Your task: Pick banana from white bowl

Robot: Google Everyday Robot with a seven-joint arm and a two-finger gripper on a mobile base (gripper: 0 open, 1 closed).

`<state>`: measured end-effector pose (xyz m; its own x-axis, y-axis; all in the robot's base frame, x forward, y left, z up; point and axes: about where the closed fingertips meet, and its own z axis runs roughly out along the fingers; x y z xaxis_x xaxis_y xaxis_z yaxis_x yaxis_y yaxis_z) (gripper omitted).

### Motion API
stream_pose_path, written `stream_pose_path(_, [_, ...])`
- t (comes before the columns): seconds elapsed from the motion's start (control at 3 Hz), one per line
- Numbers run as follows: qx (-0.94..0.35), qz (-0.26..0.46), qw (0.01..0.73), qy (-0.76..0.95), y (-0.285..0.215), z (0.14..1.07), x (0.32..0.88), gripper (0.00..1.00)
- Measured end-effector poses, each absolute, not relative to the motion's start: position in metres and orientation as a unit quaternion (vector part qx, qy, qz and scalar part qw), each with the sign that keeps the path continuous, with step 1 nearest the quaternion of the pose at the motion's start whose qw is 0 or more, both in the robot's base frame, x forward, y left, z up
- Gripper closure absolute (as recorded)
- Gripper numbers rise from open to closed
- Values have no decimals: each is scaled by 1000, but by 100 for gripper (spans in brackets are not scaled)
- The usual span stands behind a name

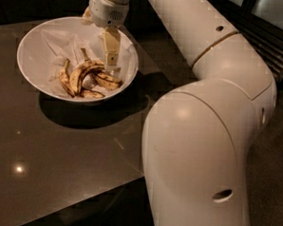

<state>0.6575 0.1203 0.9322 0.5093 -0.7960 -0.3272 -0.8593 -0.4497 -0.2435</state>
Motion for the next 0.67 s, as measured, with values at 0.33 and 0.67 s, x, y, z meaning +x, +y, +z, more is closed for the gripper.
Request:
stream_pose_path(0.33, [-845, 97, 184, 492, 125, 922, 650, 0])
stream_pose_path(0.67, [-844, 107, 178, 495, 129, 915, 644, 0])
